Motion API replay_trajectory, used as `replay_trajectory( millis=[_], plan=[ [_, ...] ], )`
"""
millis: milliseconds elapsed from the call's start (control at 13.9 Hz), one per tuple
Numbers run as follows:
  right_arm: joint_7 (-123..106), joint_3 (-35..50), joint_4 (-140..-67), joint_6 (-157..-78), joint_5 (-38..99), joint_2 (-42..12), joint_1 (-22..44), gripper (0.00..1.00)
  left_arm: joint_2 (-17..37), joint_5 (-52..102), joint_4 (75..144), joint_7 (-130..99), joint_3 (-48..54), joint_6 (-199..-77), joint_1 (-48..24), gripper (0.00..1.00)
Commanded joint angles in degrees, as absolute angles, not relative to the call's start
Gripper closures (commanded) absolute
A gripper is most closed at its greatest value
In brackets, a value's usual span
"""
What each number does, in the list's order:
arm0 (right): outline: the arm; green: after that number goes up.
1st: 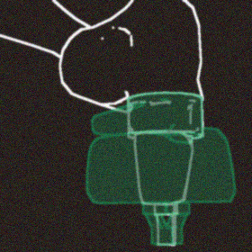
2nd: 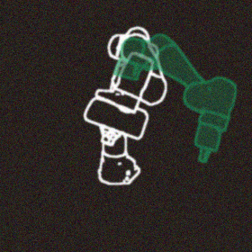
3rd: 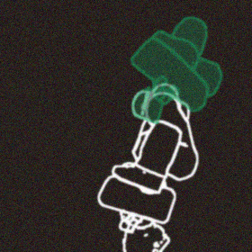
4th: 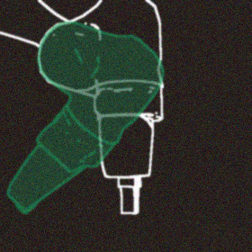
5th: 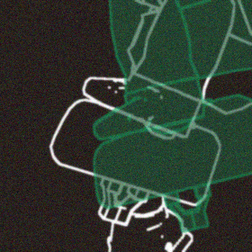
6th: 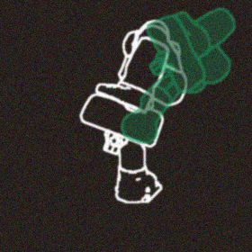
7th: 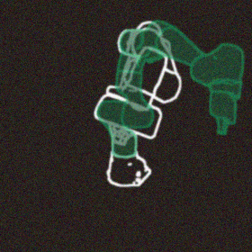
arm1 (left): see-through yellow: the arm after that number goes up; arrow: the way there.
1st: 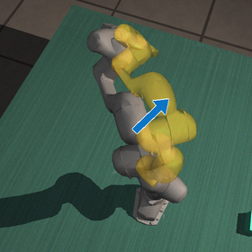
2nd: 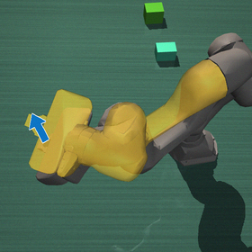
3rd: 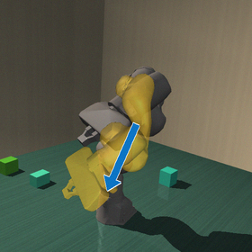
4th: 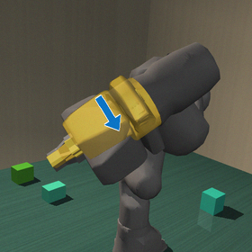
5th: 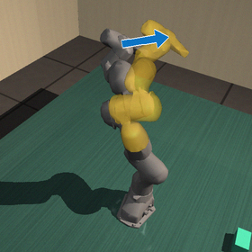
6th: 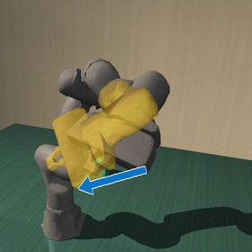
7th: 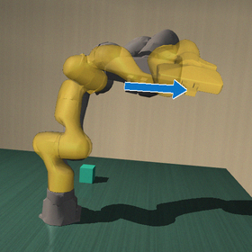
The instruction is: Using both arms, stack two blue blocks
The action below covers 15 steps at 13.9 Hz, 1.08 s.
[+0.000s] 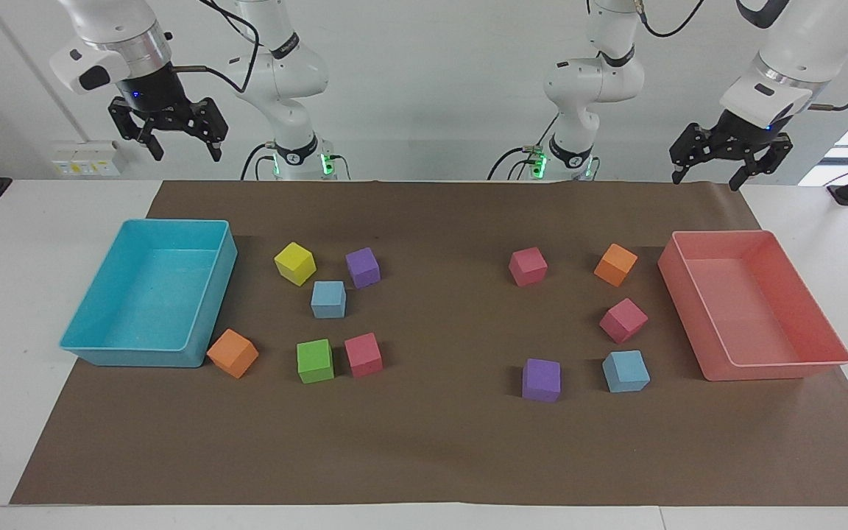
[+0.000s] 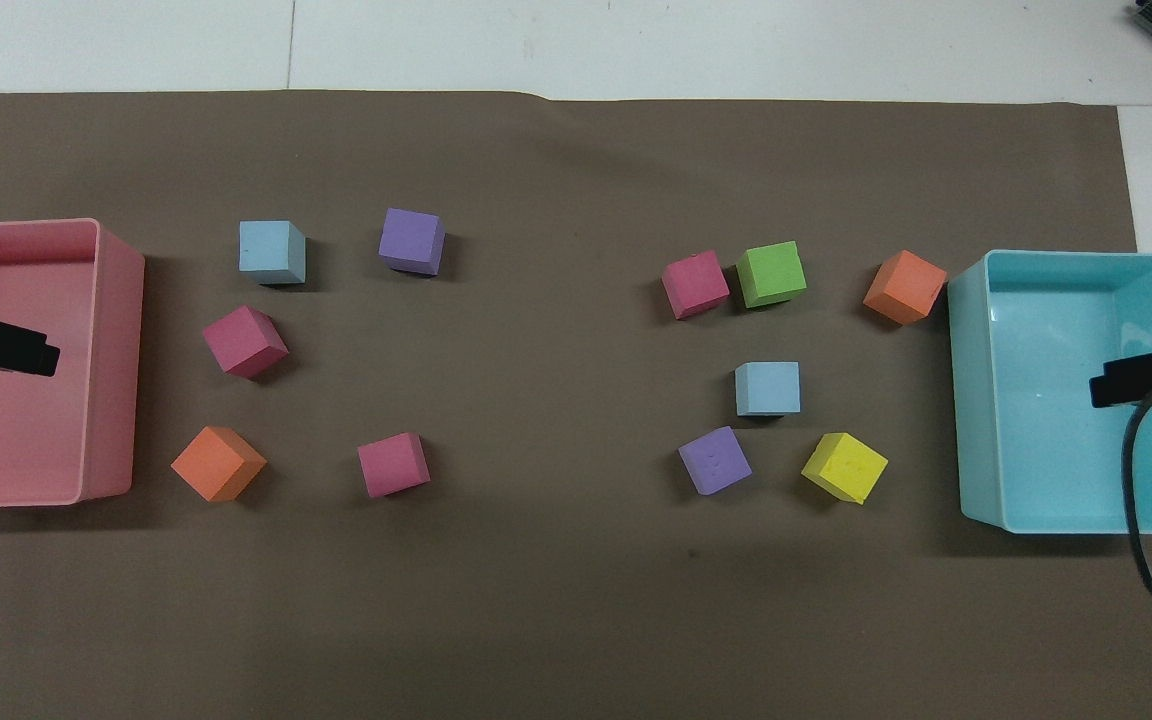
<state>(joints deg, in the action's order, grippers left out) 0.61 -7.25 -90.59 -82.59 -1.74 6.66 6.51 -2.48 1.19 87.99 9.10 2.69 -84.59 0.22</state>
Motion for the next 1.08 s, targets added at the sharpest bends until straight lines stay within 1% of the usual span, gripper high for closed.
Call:
replay_trajectory(
  millis=[0, 360, 648, 1008],
  plan=[
    [0.18, -6.86, -92.20, -83.49, -2.90, 8.00, 6.24, 0.00, -1.93, 1.06, 86.40, 9.40, 2.99, -83.23, 0.79, 0.00],
    [0.09, -6.77, -92.20, -83.76, -2.38, 8.00, 6.24, 0.00, -2.02, 1.23, 86.48, 9.49, 2.90, -83.23, 1.14, 0.00],
    [0.18, -6.42, -94.22, -83.85, -1.85, 8.88, 6.86, 0.00, -2.02, 1.23, 86.48, 9.49, 2.90, -83.23, 1.14, 0.00],
    [0.26, -6.42, -94.92, -83.85, -1.85, 9.14, 6.94, 0.00, -2.02, 1.23, 86.48, 9.49, 2.90, -83.23, 1.14, 0.00]
  ],
)
